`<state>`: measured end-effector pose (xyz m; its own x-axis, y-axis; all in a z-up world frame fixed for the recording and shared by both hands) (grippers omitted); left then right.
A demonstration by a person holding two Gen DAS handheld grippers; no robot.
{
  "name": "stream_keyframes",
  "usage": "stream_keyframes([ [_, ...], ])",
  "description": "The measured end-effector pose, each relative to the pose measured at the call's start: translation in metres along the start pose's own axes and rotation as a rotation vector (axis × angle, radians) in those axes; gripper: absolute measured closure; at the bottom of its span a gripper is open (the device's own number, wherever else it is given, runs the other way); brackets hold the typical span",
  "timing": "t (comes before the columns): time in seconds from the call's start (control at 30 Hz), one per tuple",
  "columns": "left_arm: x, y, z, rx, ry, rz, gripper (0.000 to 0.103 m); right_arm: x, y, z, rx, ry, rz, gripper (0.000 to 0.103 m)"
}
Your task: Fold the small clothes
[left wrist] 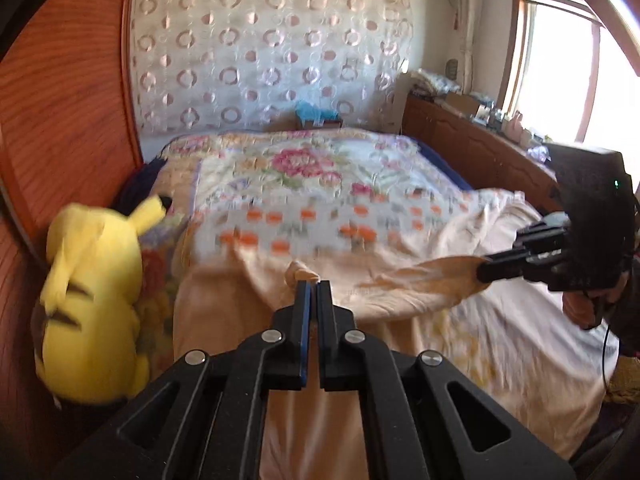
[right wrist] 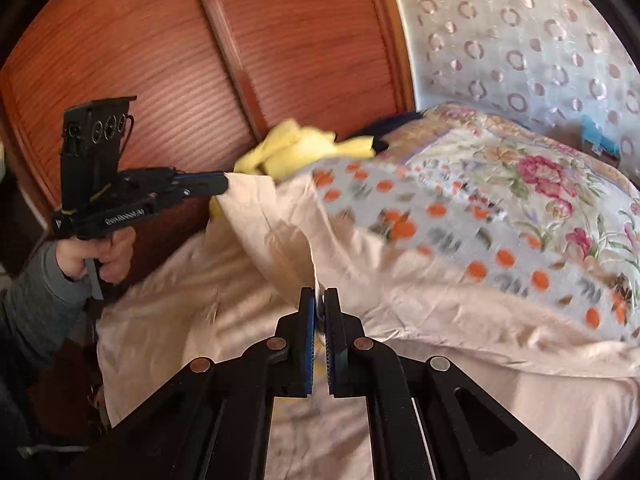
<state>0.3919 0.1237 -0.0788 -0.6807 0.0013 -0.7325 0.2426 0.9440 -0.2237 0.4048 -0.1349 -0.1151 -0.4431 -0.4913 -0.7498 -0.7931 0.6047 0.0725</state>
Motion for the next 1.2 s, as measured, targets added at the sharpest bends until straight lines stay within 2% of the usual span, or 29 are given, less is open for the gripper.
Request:
stream_keyframes([
  [0.17, 0.017, 0.007, -0.002, -0.033, -0.009, -0.002, 0.098, 0.014, 0.016, 0.01, 0.002, 0.05, -0.014, 0.096],
  [0.23, 0.016, 0.004, -0.001, -0.006, 0.004, -0.011, 0.095, 0.017, 0.022, 0.009, -0.006, 0.056, -0.027, 0.093],
  [0.3, 0.013, -0.001, 0.003, 0.022, 0.008, -0.006, 0.067, 0.016, 0.025, 0.007, -0.023, 0.05, -0.036, 0.091],
  [0.33, 0.012, -0.003, 0.003, 0.026, -0.001, -0.003, 0.06, 0.014, 0.023, 0.009, -0.023, 0.047, -0.033, 0.09],
  [0.37, 0.009, -0.006, 0.004, 0.037, -0.008, -0.002, 0.054, 0.011, 0.02, 0.004, -0.022, 0.041, -0.025, 0.09],
  [0.43, 0.005, -0.012, 0.011, 0.069, -0.003, -0.009, 0.054, 0.011, 0.018, -0.001, -0.015, 0.019, -0.01, 0.09],
  [0.53, -0.001, -0.016, 0.032, 0.059, 0.024, 0.0, 0.054, 0.006, 0.006, -0.004, 0.021, -0.024, 0.028, 0.09],
  [0.6, -0.002, -0.016, 0.046, 0.022, 0.04, 0.009, 0.054, 0.003, -0.003, 0.0, 0.037, -0.033, 0.059, 0.09],
  [0.67, 0.001, -0.014, 0.059, -0.02, 0.09, 0.01, 0.054, 0.002, -0.01, 0.012, 0.036, -0.012, 0.076, 0.09],
  [0.7, 0.004, -0.015, 0.064, -0.016, 0.124, 0.013, 0.054, 0.004, -0.011, 0.018, 0.034, 0.008, 0.081, 0.09],
  [0.77, 0.012, -0.015, 0.071, -0.014, 0.172, 0.025, 0.054, 0.006, -0.007, 0.026, 0.005, 0.029, 0.094, 0.09],
  [0.8, 0.018, -0.013, 0.073, -0.037, 0.191, 0.04, 0.054, 0.006, -0.003, 0.03, -0.011, 0.038, 0.1, 0.089],
  [0.97, 0.031, -0.01, 0.065, -0.047, 0.2, 0.051, 0.055, 0.011, 0.012, 0.038, -0.059, 0.078, 0.078, 0.09],
  [1.03, 0.036, -0.01, 0.059, -0.039, 0.194, 0.054, 0.067, 0.014, 0.018, 0.04, -0.076, 0.093, 0.062, 0.09],
  [1.07, 0.039, -0.01, 0.056, -0.043, 0.194, 0.062, 0.082, 0.016, 0.021, 0.04, -0.087, 0.101, 0.058, 0.09],
  [1.1, 0.044, -0.009, 0.051, -0.045, 0.189, 0.074, 0.091, 0.017, 0.024, 0.04, -0.097, 0.106, 0.053, 0.09],
  [1.2, 0.053, -0.007, 0.037, -0.021, 0.174, 0.084, 0.095, 0.018, 0.026, 0.039, -0.102, 0.115, 0.041, 0.089],
])
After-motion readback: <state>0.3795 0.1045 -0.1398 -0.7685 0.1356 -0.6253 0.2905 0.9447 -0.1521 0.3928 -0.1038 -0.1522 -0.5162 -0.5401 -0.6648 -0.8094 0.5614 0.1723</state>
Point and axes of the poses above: each gripper's, at about its wrist camera, not at the fingertips, and z roughly the way its jaws point, y to its left, x to its underside, the point moved 7 cm from there along z, roughly the way its jaws point, and after that the axes turned 9 degrees about -z, right-handed, at the moved point
